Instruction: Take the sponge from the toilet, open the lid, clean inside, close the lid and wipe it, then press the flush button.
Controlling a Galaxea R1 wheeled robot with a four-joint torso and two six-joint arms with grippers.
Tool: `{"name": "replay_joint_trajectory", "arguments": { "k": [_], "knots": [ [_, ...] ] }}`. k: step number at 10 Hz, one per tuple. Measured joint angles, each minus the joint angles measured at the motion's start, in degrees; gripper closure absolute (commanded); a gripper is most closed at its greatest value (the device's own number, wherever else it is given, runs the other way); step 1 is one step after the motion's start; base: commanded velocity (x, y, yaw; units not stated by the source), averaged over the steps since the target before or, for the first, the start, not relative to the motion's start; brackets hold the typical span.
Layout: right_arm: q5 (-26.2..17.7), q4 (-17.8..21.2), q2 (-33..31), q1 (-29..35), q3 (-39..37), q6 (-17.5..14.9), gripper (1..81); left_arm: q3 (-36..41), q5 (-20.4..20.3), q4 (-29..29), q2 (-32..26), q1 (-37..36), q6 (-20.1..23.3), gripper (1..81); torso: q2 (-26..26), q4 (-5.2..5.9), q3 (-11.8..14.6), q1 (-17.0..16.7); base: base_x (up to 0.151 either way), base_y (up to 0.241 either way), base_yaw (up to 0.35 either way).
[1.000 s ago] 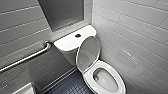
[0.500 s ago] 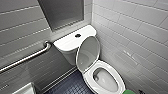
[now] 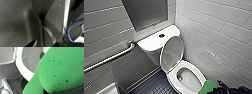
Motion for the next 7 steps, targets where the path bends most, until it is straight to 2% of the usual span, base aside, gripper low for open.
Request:
{"name": "replay_joint_trajectory", "arguments": {
  "k": [2,4,6,7],
  "knots": [
    [-2.1,0.0,5.7,2.6,-2.3,0.0,81.1,0.0,0.0,0.0,0.0,0.0,0.0,1.0,0.0,0.02,0.0,0.0,0.000,0.000,0.000],
    [-3.0,-0.1,6.6,2.7,-4.4,0.0,81.1,0.0,0.4,0.1,0.0,-0.2,0.0,1.0,0.0,0.02,0.0,0.0,0.000,0.000,0.000],
    [-1.6,-0.2,5.3,-1.4,-5.2,0.0,81.1,0.0,0.4,0.1,0.0,-0.2,0.0,1.0,0.0,0.02,0.0,0.0,0.000,0.000,0.000],
    [1.1,-0.2,4.5,-3.9,-5.0,0.0,81.1,0.0,0.5,0.1,0.0,-0.2,0.0,1.0,0.0,0.02,0.0,0.0,0.000,0.000,0.000]
  ]
}}
